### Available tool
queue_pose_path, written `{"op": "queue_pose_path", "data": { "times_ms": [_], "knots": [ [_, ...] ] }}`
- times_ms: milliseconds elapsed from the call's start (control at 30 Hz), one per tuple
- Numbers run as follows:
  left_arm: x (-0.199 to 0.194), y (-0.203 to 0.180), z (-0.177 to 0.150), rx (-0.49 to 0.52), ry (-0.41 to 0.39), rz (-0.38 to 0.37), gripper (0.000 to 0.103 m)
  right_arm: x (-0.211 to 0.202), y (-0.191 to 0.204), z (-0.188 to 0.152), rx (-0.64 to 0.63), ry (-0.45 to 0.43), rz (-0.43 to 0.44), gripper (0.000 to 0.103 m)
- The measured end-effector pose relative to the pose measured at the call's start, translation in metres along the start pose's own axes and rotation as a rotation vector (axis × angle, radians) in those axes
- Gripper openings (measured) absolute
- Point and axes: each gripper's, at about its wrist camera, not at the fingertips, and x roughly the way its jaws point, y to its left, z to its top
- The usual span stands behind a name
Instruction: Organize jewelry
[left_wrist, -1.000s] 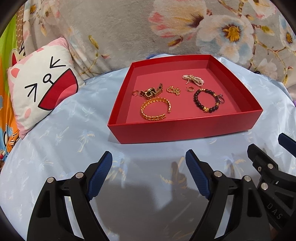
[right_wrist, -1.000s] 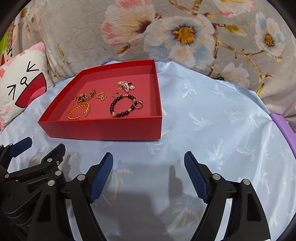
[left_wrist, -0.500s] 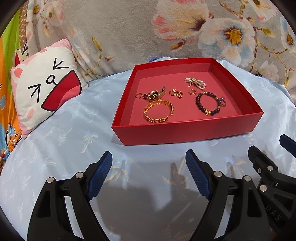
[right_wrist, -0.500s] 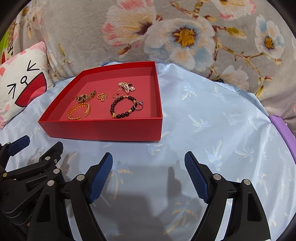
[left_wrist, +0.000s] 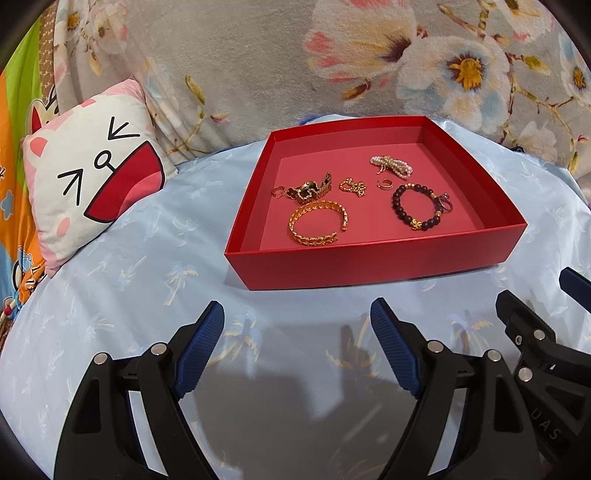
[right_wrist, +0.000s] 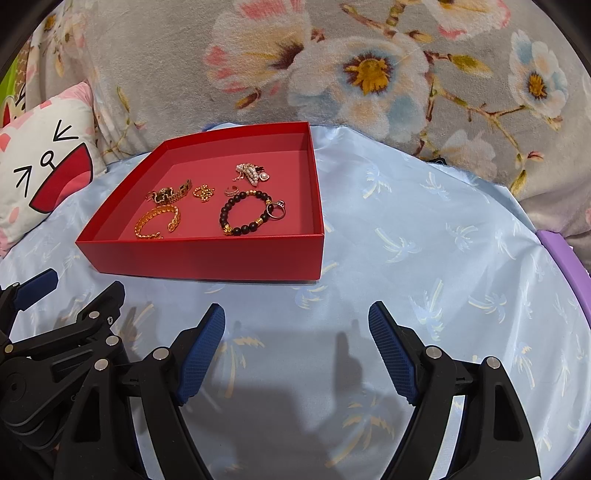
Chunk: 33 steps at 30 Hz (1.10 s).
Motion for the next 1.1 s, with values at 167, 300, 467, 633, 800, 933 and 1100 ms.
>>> {"op": "queue_pose_path", "data": {
  "times_ms": [167, 300, 467, 633, 800, 933, 1100],
  "knots": [
    [0.0002, 0.0002, -0.0002, 0.000, 0.000, -0.001, 0.079, 0.0002, -0.0002, -0.0001, 0.000, 0.000, 0.000, 0.079],
    [0.0001, 0.0005, -0.0002, 0.001, -0.001, 0.001, 0.079, 0.0001, -0.0003, -0.0002, 0.000, 0.000, 0.000, 0.079],
    [-0.0013, 0.0023, 0.0001, 0.002, -0.006, 0.006, 0.079, 0.0000, -0.0003, -0.0002, 0.000, -0.001, 0.000, 0.079],
    [-0.0021, 0.0020, -0.0002, 0.004, -0.009, 0.012, 0.079, -0.0004, -0.0003, -0.0003, 0.000, -0.001, -0.001, 0.079],
    [-0.0022, 0.0023, -0.0005, 0.005, -0.011, 0.013, 0.079, -0.0004, -0.0004, -0.0003, 0.001, -0.001, -0.001, 0.079],
    [-0.0027, 0.0023, -0.0003, 0.010, -0.013, 0.016, 0.078, -0.0004, -0.0008, 0.0000, 0.001, -0.001, -0.002, 0.079],
    [-0.0022, 0.0010, 0.0003, 0.010, -0.009, 0.011, 0.078, -0.0004, -0.0011, 0.0002, 0.001, -0.001, -0.001, 0.079]
  ]
}}
